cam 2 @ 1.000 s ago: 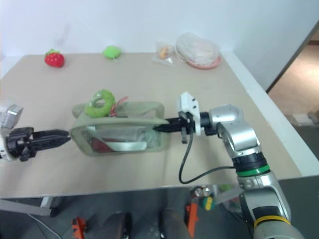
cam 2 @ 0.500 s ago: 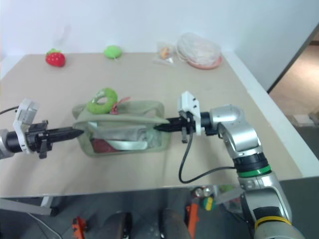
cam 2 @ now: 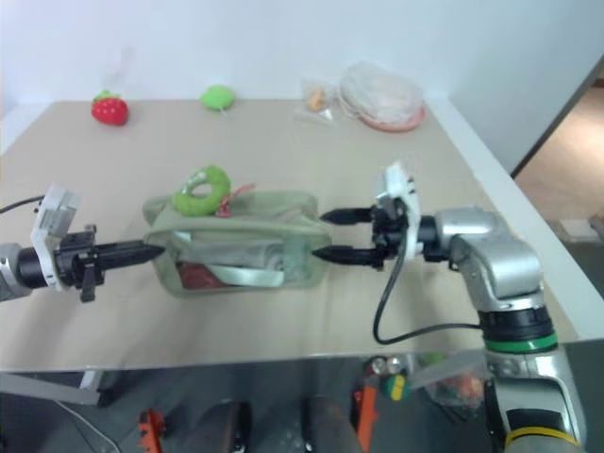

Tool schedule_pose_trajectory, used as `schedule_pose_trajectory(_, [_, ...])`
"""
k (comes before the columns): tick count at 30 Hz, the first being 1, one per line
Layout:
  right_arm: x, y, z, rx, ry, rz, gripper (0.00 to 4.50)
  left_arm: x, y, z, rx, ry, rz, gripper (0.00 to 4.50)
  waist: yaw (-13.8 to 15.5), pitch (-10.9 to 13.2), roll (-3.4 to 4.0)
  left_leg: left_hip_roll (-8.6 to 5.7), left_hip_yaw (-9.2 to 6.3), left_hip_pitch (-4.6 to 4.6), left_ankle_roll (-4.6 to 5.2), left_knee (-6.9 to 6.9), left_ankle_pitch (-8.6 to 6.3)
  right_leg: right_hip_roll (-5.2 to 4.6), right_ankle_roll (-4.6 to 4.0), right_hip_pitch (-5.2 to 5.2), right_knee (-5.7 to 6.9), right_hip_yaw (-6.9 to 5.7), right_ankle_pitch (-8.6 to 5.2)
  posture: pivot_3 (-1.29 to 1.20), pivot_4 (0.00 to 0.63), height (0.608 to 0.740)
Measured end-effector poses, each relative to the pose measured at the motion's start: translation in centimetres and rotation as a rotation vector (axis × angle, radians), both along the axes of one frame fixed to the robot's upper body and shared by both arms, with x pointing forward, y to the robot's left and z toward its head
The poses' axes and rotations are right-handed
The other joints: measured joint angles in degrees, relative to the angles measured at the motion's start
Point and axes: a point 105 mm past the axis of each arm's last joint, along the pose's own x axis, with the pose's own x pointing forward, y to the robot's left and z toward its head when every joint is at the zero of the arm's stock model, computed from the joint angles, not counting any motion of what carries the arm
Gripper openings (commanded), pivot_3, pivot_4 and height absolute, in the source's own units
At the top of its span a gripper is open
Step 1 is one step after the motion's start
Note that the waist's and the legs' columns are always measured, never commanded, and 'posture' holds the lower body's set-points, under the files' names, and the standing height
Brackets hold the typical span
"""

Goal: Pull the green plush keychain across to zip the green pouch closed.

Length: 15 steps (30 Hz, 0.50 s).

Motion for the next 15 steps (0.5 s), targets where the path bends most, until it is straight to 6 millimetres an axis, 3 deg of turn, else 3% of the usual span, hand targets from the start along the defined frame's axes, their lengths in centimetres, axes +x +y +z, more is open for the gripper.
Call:
schedule_pose_trajectory(4, [0.8,0.2,5.3,0.122,-0.125,-0.039,4.05,-0.2,-0.7,-0.4,-0.005,0.006,-0.029,0.00,-0.2,0.0,0.06,0.02,0.06,0.10,0.01,0.04,0.01,0.02,-0.05,0.03,0.00,0.08,-0.02,0.00,0.150,0.740])
schedule_pose_trajectory(7, [1.4,1.8,5.6,0.141,-0.130,-0.016,4.05,-0.2,-0.8,-0.4,-0.006,0.000,-0.031,0.00,-0.3,0.0,-0.02,0.11,0.05,0.13,0.01,0.03,0.00,0.04,-0.07,0.05,0.00,0.08,-0.01,0.00,0.150,0.740])
schedule_pose_trajectory(11, [3.4,6.8,3.9,0.114,-0.046,0.067,4.05,-0.1,-1.3,-0.5,-0.010,-0.009,-0.049,0.00,-0.4,0.0,0.03,0.23,0.16,0.10,0.01,0.01,0.01,0.17,0.02,-0.02,0.02,0.10,0.19,0.00,0.150,0.740])
schedule_pose_trajectory(15, [5.4,10.9,4.4,0.056,-0.067,0.096,4.05,-0.1,-1.4,-0.4,-0.011,-0.018,-0.056,0.00,-0.4,0.0,0.07,0.28,0.12,0.01,0.01,-0.06,0.01,0.26,-0.06,-0.10,0.02,0.06,0.16,0.00,0.150,0.740])
